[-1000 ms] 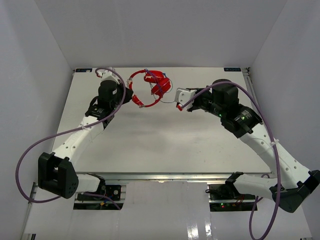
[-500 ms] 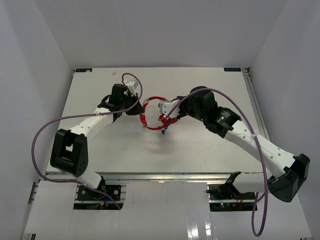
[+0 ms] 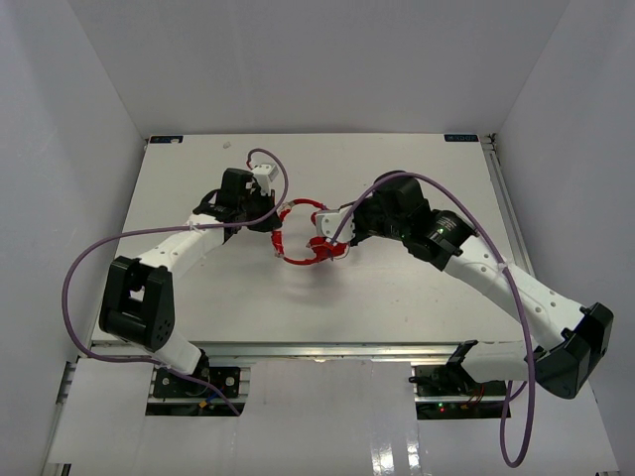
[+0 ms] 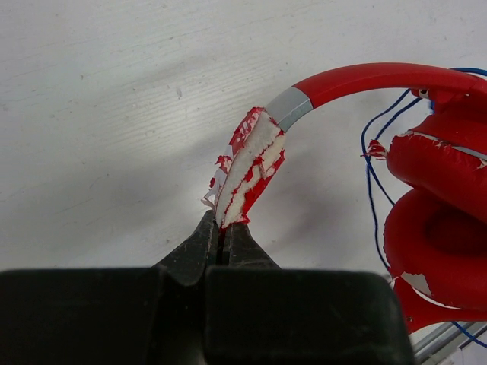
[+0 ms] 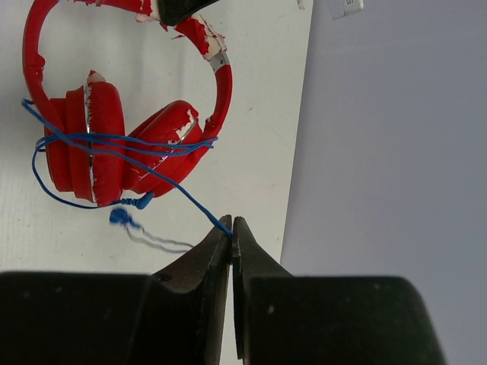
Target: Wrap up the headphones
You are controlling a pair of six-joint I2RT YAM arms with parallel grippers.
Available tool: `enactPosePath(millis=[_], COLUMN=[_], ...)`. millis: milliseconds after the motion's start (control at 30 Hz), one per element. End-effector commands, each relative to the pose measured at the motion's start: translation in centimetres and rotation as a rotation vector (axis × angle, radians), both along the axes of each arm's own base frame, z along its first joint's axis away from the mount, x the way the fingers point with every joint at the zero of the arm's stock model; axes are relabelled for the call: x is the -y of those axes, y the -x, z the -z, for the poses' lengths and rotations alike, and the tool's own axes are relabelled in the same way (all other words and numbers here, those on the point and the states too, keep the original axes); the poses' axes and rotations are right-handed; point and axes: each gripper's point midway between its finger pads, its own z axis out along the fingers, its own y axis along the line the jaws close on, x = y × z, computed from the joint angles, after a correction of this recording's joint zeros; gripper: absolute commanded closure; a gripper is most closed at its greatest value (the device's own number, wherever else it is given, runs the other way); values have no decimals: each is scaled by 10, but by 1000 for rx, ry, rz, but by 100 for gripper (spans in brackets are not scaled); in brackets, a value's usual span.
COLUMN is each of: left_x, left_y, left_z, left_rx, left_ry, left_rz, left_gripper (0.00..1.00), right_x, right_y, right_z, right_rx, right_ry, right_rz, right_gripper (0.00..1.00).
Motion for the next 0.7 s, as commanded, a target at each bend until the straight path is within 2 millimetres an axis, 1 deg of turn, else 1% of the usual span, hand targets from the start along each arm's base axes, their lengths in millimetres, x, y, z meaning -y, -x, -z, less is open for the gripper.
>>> enactPosePath(millis=[0,67,167,300,533,667], left_x=[8,9,18,30,44,55], left_y=[-6,-6,-2,9,25,36], left_z=[-29,-24,-22,-17,-15,-19], left_rx=[83,72,65,56,50,61], left_ry=[35,32,33,35,54,77], left_rz=[29,35,68,132,217,277], left_gripper=[100,100,100,100,100,100], right_x=[-3,-3,-3,-3,-5,0], right_y=[1,0,-4,-17,-29,-38], right_z=[-20,-21,-24,-31,-28,-25], right_rx=[31,42,60,109,134,139], right_ry=[-20,-18,-19,-22,-10,-3], right_rz=[-31,-29,-20,22,55,95], right_gripper=[91,91,91,91,91,91])
